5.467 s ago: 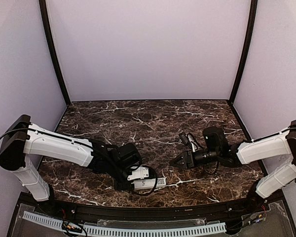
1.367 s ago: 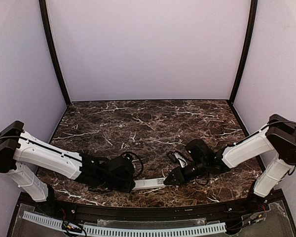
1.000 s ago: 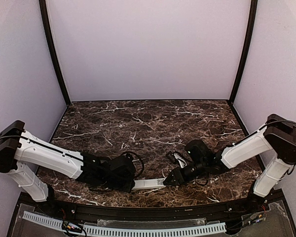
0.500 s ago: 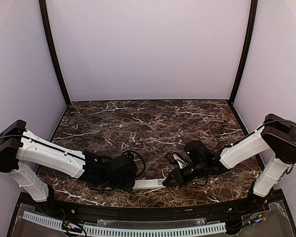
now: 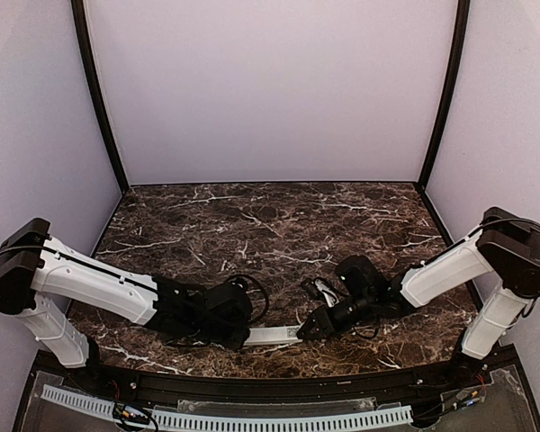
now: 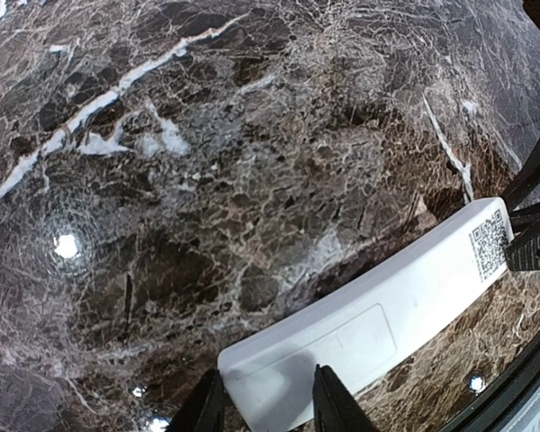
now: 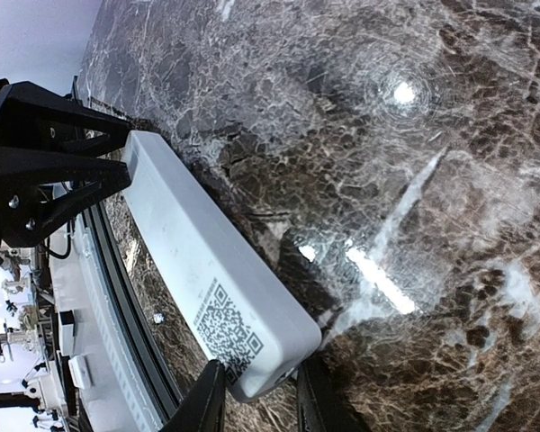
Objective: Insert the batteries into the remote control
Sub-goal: Press the battery cover on the remote control.
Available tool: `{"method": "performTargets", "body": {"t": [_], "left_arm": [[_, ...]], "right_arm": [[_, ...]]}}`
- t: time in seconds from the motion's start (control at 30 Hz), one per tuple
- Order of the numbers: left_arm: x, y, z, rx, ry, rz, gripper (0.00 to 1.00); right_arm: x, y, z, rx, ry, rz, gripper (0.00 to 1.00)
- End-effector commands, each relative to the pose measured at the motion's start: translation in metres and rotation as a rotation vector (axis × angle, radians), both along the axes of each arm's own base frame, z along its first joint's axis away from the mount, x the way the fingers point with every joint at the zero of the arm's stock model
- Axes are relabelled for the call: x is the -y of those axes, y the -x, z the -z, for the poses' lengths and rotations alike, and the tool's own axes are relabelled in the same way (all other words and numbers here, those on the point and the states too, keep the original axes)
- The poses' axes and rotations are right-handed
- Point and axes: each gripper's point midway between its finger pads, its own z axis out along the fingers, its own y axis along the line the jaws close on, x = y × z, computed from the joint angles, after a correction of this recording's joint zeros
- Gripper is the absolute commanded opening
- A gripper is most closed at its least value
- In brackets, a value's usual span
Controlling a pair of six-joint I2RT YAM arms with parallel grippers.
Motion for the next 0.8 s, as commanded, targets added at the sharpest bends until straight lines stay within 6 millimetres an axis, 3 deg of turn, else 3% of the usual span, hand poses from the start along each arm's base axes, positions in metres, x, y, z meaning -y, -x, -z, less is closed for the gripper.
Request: {"method": "performTargets", "body": {"t": [0.0,0.13,0.3,0.37,0.63,0.77], "left_arm": [[-0.001,0.000,-0.010,0.010,0.005,0.041,0.38],[-0.004,-0.011,-0.029,0.058,0.001,0.064,0.52],[-0.006,-0.025,-0.060,0.147,-0.043,0.164,0.88],[-0.006,-0.027,-0.069,0.181,-0.067,0.256,0.97],[-0.001,-0.006,-0.063,0.144,-0.159,0.666,0.99],[0.008,0.009,-0.053,0.116,-0.145,0.832,0.99]], "right_arm": [[0.002,-0.007,-0.005,0.036,0.001,0.013,0.28],[0.011,-0.017,-0.015,0.060,-0.005,0.043,0.32],[0.021,-0.028,-0.034,0.098,-0.025,0.074,0.40],[0.026,-0.034,-0.044,0.122,-0.041,0.089,0.43],[0.050,-0.058,-0.094,0.303,-0.099,0.170,0.53],[0.059,-0.062,-0.105,0.353,-0.092,0.187,0.60]]}}
